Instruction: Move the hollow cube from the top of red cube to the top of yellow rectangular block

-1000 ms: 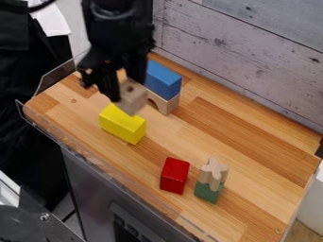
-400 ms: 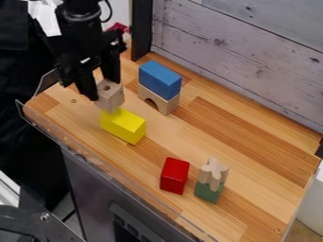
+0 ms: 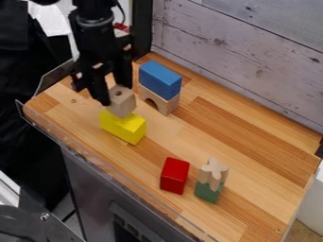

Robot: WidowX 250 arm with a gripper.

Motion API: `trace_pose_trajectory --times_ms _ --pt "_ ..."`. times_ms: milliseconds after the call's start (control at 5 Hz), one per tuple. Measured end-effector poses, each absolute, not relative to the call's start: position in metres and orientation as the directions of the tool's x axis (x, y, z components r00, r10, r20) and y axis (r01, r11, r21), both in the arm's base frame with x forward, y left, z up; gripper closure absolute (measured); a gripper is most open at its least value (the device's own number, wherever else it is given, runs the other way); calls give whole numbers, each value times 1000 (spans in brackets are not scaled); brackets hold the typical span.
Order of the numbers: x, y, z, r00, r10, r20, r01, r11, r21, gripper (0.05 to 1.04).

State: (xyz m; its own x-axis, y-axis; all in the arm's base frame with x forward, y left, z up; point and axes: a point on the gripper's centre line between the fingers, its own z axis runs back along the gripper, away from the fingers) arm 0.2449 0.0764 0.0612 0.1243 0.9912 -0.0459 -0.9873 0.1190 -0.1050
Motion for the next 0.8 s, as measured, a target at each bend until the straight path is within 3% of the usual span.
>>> trace_pose_trajectory --times_ms 600,800 --pt "247 66 43 145 987 -64 -988 141 -64 534" --pt "250 68 44 148 987 -59 -987 144 -67 492"
